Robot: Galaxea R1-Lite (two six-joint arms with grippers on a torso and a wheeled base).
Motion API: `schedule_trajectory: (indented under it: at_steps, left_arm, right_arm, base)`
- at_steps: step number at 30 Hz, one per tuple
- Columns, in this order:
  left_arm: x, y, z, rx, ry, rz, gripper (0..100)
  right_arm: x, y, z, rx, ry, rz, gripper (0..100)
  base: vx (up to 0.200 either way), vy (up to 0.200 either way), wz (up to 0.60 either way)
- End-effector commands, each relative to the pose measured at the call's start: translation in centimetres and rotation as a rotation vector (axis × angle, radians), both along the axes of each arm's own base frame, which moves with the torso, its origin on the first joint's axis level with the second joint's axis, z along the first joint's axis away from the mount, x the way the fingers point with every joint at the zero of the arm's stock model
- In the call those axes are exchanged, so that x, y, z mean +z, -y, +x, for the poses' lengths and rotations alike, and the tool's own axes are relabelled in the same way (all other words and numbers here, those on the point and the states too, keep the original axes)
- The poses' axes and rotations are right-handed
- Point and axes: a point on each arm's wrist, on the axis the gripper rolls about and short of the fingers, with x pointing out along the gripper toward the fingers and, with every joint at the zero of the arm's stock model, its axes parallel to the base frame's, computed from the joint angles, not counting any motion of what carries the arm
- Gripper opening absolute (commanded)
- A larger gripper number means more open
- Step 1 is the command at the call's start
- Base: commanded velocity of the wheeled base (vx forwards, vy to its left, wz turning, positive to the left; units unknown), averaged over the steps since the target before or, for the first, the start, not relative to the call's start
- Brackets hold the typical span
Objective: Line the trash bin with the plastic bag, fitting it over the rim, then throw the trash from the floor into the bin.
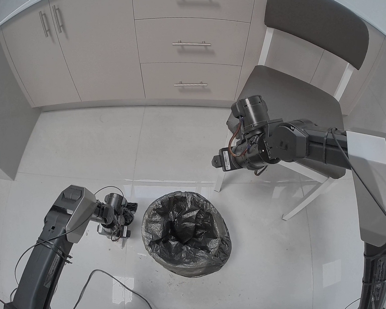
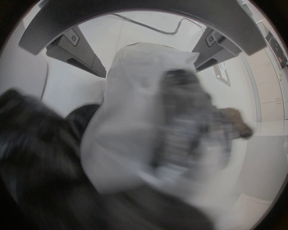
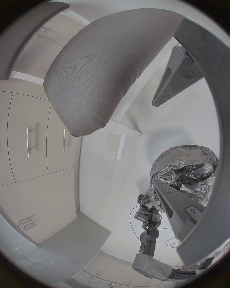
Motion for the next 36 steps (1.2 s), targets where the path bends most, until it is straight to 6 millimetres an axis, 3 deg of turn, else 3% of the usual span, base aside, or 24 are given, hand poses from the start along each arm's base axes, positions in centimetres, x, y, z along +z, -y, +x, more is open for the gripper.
schedule_trajectory:
  at_steps: [1,27,28,36]
  left_arm:
    - [2.2,-0.3,0.9,0.005,0.062,-0.010,100]
    - [0.8,-1.1,0.3,0.007,0.007,-0.022,100]
    - [0.9,-1.1,0.4,0.006,0.008,-0.025,0]
    - [0.9,-1.1,0.4,-0.002,0.008,-0.049,0]
  right_arm:
    - [0.1,0.0,0.0,0.001,0.003,0.002,100]
    - [0.2,0.0,-0.1,-0.001,0.006,0.006,100]
    - [0.2,0.0,0.0,-0.003,0.006,0.006,100]
    - [0.4,-0.1,-0.2,0.001,0.010,0.009,100]
  base:
    - [0.000,0.000,0.00]
    - [0.000,0.000,0.00]
    - [0.000,0.000,0.00]
    - [0.000,0.000,0.00]
